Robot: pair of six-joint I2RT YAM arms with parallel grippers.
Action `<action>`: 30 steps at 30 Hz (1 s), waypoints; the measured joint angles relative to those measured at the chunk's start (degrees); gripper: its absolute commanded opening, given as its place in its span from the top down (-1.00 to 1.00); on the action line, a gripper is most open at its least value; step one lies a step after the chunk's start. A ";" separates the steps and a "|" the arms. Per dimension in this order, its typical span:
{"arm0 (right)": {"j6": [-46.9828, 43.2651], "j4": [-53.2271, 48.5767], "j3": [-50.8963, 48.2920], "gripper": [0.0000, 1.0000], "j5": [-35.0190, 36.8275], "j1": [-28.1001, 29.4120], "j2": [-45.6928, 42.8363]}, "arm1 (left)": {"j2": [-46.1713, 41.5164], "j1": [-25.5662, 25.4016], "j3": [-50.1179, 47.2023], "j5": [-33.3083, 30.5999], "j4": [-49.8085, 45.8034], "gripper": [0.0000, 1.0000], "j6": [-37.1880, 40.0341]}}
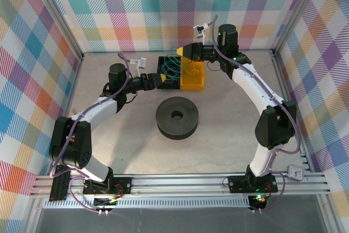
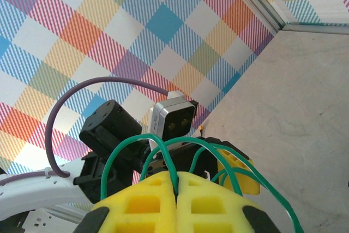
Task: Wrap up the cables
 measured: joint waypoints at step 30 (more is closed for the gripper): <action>5.79 7.28 -1.99 1.00 -2.58 1.25 2.60 | 3.78 0.00 2.91 1.42 9.31 -0.39 -6.47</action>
